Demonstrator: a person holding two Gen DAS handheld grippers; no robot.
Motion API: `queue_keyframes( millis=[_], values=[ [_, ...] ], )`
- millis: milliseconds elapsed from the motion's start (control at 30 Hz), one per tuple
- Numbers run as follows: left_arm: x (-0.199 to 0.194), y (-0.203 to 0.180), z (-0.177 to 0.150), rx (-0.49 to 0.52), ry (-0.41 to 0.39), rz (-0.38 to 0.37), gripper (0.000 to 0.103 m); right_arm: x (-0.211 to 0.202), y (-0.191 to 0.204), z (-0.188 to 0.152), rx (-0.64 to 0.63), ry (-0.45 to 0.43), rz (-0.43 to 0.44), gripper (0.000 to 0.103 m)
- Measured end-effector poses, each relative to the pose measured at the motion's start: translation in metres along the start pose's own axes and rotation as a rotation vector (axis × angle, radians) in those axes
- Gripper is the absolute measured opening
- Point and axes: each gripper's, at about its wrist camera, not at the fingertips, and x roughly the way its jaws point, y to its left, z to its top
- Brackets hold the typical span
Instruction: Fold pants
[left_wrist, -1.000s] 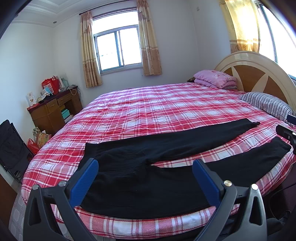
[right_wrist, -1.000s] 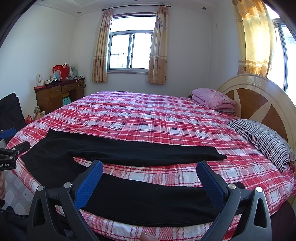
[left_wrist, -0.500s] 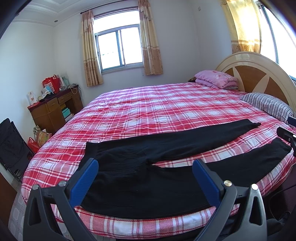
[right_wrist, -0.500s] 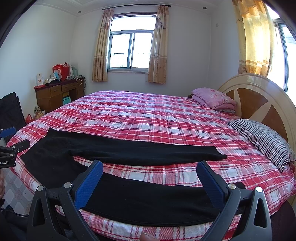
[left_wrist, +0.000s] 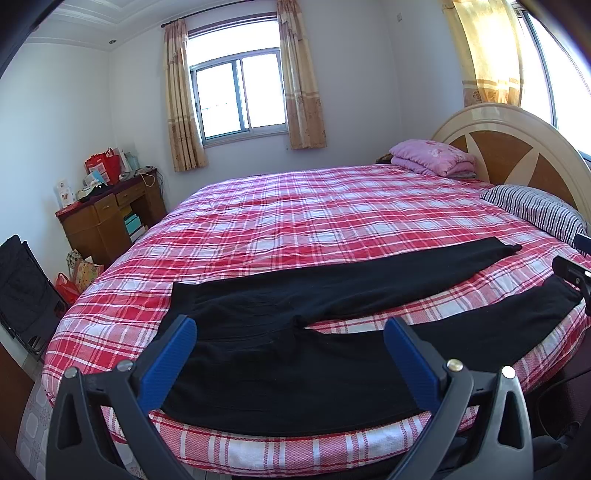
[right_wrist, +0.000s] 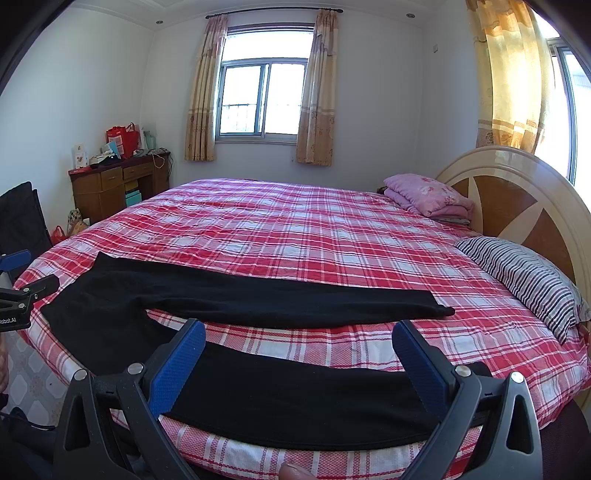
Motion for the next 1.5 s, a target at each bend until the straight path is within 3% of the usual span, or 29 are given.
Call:
queue_keyframes(
  millis=[1100, 1333, 1500],
  values=[
    [0.01, 0.002, -0.006, -0.003, 0.026, 0.003, 0.103, 0.007, 0.001, -0.006, -0.008, 0.019, -0.005, 0.102],
    [0.027, 0.003, -0.014, -0.001, 0.067, 0.003, 0.103, 0.02, 0.001, -0.012, -0.015, 0.049, -0.003, 0.102],
    [0.059, 0.027, -0.019, -0.019, 0.113, 0.045, 0.103, 0.046, -0.005, -0.02, -0.023, 0.087, 0.006, 0.102]
  ],
)
